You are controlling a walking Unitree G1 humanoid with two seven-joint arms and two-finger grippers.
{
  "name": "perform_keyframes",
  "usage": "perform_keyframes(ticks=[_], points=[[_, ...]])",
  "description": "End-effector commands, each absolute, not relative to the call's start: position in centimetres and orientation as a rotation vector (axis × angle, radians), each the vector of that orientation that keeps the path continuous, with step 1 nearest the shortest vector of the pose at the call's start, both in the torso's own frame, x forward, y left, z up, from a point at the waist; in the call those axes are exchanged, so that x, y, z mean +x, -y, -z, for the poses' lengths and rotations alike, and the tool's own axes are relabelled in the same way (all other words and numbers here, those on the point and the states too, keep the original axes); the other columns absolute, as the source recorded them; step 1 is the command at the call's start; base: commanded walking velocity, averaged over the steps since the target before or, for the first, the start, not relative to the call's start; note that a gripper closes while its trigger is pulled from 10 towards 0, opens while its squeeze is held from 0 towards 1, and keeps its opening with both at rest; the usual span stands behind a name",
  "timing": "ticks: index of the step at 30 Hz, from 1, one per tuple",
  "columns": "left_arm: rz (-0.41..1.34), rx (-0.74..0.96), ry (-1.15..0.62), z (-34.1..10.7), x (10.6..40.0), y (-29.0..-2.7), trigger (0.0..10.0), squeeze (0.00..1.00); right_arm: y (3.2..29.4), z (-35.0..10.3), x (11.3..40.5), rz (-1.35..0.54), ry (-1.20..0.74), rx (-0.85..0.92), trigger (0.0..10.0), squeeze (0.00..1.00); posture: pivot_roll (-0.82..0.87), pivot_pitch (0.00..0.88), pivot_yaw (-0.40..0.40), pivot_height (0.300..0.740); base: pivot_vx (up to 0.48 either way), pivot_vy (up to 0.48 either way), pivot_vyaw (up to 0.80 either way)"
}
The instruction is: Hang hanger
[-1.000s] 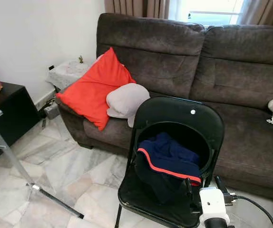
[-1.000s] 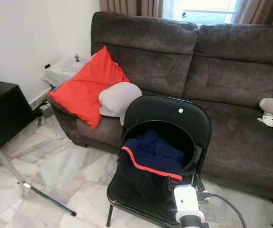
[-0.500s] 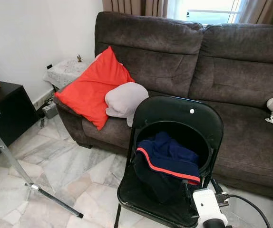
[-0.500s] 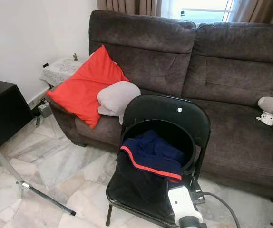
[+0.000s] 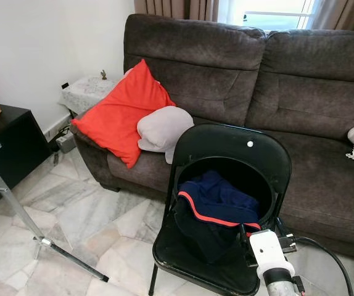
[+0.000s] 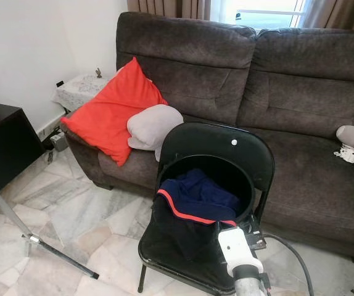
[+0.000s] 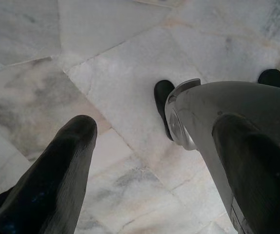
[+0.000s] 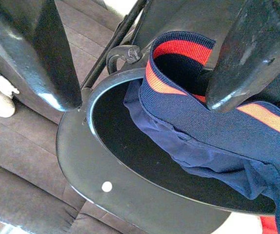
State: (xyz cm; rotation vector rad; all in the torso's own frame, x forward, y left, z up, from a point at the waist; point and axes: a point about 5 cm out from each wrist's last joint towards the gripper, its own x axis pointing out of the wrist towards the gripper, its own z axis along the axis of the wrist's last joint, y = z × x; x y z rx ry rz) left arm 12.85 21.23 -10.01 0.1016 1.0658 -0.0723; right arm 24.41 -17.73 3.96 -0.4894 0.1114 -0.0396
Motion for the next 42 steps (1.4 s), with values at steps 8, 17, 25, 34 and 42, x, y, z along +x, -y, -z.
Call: perform_keyframes(ticks=[8,17,25,34,42], points=[[0.085,0.111,-1.084,10.1,12.3,-21.5,10.0,0.00,17.3,-3.8,25.3,-0.027,-0.139,-0.471,10.0,0.00,-0.04,0.036,0.055,0.740,0.000,0.000,0.00],[0.093,0.112,-1.088,10.1,12.3,-21.6,10.0,0.00,16.5,-3.6,26.1,-0.100,-0.208,-0.392,10.0,0.00,-0.04,0.038,0.058,0.740,0.000,0.000,0.00],[0.096,0.114,-1.091,10.1,12.2,-21.7,10.0,0.00,16.6,-2.4,25.5,-0.136,-0.321,-0.392,10.0,0.00,-0.04,0.042,0.060,0.740,0.000,0.000,0.00],[0.100,0.120,-1.094,10.1,12.1,-21.8,10.0,0.00,17.4,-1.5,24.3,-0.041,-0.456,-0.384,10.0,0.00,-0.04,0.040,0.060,0.740,0.000,0.000,0.00],[0.097,0.126,-1.092,10.1,12.1,-21.9,10.0,0.00,17.3,-2.7,24.3,-0.005,-0.376,-0.438,10.0,0.00,-0.04,0.036,0.060,0.740,0.000,0.000,0.00]])
